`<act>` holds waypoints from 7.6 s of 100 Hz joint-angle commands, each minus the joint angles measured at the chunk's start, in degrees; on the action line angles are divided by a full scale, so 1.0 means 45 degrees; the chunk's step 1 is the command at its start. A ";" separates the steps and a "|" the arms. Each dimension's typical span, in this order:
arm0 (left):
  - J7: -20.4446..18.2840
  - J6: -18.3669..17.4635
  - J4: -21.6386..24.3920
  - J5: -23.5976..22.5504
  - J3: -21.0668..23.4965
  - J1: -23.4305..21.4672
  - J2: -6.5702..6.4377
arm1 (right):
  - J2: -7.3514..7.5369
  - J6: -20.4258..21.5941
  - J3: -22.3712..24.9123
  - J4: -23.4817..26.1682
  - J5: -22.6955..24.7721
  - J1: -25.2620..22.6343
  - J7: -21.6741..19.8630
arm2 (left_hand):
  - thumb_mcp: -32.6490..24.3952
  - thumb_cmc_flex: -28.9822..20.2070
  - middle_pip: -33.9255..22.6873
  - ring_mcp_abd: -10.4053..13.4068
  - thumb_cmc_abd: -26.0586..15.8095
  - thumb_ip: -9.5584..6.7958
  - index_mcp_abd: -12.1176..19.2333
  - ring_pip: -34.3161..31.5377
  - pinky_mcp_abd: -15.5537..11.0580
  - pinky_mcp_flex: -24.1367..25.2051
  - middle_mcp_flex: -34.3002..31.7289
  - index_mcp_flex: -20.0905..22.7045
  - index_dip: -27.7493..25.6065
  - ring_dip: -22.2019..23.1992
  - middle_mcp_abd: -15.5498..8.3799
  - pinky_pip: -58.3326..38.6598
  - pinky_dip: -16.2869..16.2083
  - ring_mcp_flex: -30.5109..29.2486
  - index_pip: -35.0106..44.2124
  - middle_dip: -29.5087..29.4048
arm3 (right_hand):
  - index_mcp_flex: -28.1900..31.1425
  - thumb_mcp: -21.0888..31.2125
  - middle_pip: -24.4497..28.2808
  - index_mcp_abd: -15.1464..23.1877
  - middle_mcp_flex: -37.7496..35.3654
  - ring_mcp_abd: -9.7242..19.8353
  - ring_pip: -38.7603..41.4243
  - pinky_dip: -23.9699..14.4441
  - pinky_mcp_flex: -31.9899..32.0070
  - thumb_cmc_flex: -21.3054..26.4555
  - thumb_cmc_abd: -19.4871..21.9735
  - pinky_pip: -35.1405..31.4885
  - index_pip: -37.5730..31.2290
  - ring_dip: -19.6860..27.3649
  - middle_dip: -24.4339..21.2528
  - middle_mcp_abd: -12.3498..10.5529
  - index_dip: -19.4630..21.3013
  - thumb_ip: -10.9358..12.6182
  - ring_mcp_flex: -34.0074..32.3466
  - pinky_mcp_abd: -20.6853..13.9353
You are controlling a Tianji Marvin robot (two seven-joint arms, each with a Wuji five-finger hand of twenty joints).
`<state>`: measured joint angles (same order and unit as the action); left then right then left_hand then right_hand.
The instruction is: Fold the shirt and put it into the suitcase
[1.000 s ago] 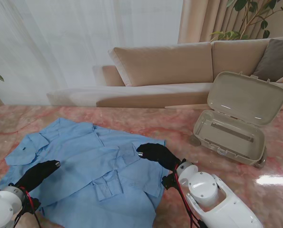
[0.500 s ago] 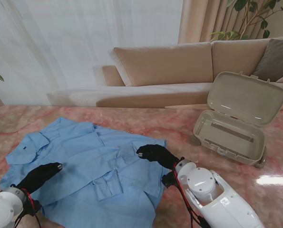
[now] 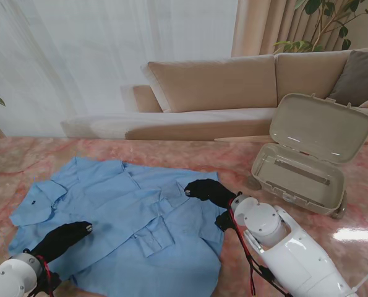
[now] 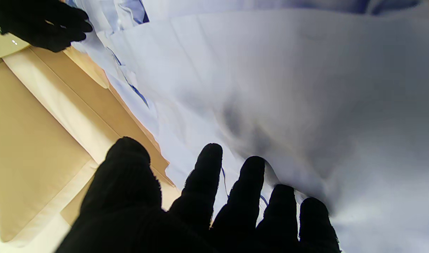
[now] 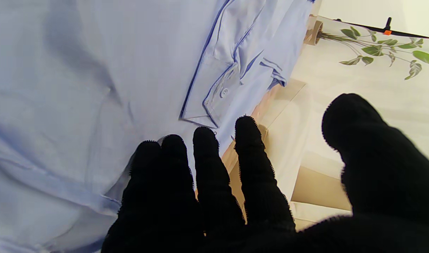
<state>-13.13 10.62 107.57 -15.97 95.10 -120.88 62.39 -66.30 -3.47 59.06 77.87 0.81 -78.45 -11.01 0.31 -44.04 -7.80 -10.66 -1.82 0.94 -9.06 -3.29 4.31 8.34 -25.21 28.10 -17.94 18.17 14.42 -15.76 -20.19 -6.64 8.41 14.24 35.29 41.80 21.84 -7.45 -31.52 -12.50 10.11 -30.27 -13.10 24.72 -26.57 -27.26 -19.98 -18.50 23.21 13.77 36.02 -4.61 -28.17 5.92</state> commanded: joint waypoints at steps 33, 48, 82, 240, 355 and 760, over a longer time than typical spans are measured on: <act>-0.0276 0.0179 0.0661 -0.0340 -0.0590 -0.1111 0.0027 | 0.0114 -0.0751 0.0179 -0.0869 0.0769 0.0950 -0.0325 | 0.0506 -0.0331 -0.0186 -0.1957 -0.0462 0.0373 0.0278 -0.1579 0.3329 -0.0805 0.0127 -0.0172 -0.0115 0.0820 0.0057 -0.3539 -0.1469 -0.0988 0.0007 0.0098 | 0.0418 0.0256 0.0131 0.0322 -0.0503 -0.0512 -0.0220 0.0463 0.0432 -0.0096 -0.0209 0.0895 -0.0359 0.0239 0.0217 -0.0419 0.0178 0.0504 0.0063 0.1289; -0.0522 0.0226 0.0919 -0.0307 -0.0720 -0.1248 -0.0035 | 0.0113 -0.1110 0.0252 -0.0897 0.0955 0.1174 -0.0303 | 0.0503 -0.0311 -0.0192 -0.2076 -0.0498 0.0371 0.0290 -0.1695 0.3494 -0.0934 0.0134 -0.0219 -0.0121 0.0911 0.0047 -0.4039 -0.1601 -0.1166 -0.0011 0.0110 | 0.0485 0.0343 0.0167 0.0336 -0.0581 -0.0437 -0.0222 0.0483 0.0443 -0.0101 -0.0243 0.0918 -0.0416 0.0253 0.0248 -0.0430 0.0193 0.0491 0.0079 0.1219; -0.0602 0.0097 0.1364 -0.0234 -0.0723 -0.1400 -0.0050 | 0.0161 -0.1463 0.0432 -0.0931 0.1230 0.1271 -0.0354 | 0.0504 -0.0310 -0.0217 -0.2186 -0.0496 0.0370 0.0273 -0.1796 0.3631 -0.0953 0.0119 -0.0200 -0.0136 0.1006 0.0066 -0.4523 -0.1639 -0.1279 -0.0011 0.0119 | 0.0529 0.0386 0.0178 0.0351 -0.0630 -0.0401 -0.0259 0.0483 0.0522 -0.0120 -0.0243 0.0939 -0.0450 0.0294 0.0272 -0.0468 0.0185 0.0463 0.0253 0.1230; -0.1928 -0.1807 -0.3101 -0.3709 -0.1821 0.6338 -0.0653 | -0.0078 0.0508 -0.0826 -0.1482 0.4494 0.2606 0.2211 | 0.0378 -0.1333 -0.0566 -0.1416 0.0851 0.0339 0.0284 -0.1507 0.2382 -0.0849 0.0775 -0.1052 -0.0061 0.0745 -0.0257 -0.3733 -0.0855 -0.0672 -0.0082 0.0139 | -0.0663 0.2358 0.0736 0.0116 0.1245 0.0981 0.0448 -0.0412 0.0730 -0.0500 -0.2571 0.0454 -0.0250 0.0321 -0.0011 -0.0492 0.0187 0.0101 0.0939 0.0262; -0.1494 -0.4018 -0.9311 -0.5866 -0.4953 1.1050 -0.0983 | -0.0647 0.0423 -0.2941 -0.4705 0.4123 0.4831 0.2309 | 0.0366 -0.1760 -0.0967 -0.0598 0.1331 0.0384 0.0911 -0.1284 0.1361 -0.0903 0.2483 -0.2796 0.0475 0.0407 -0.0542 -0.0944 -0.0186 0.0727 -0.0356 -0.0114 | -0.1436 0.2138 0.0907 0.0157 0.2587 0.1699 0.0214 -0.0640 0.2179 -0.0625 -0.2549 0.1357 -0.0215 0.0819 -0.0059 -0.0775 0.0203 0.0073 0.3005 -0.0721; 0.0417 -0.2700 -0.9778 -0.4114 -0.4956 1.2215 -0.0311 | -0.2108 -0.0690 -0.3461 -0.7169 0.3030 0.6764 0.4437 | -0.8151 -0.5022 -0.8070 -0.1194 0.6921 0.0895 0.1113 -1.2597 0.2627 -0.7129 -0.5033 -0.1050 -0.6940 1.0853 -0.2150 -1.5655 -0.9798 -0.9588 1.3122 1.0350 | 0.2309 0.6420 1.0418 0.3548 -0.4894 0.3799 1.7680 -0.6574 -0.9038 0.5478 -0.5582 -1.8558 -1.3375 -0.7943 0.6257 -0.0219 0.2557 -0.0828 -1.0519 -0.0302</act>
<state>-11.79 -1.64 61.80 -34.25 72.19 -65.59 60.94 -75.90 -5.94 42.75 44.04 14.22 -48.10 8.91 -32.52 -62.20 -42.77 -14.36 29.40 6.26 -5.54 -57.73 15.28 -23.50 -45.88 22.60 -48.12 66.76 5.56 -83.44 -63.17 -47.80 65.46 61.10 44.13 67.32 64.47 6.31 -53.99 1.55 85.42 -43.92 -57.51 47.03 -50.79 -104.29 -77.52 -51.91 51.52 8.29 46.98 -11.35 -72.22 5.79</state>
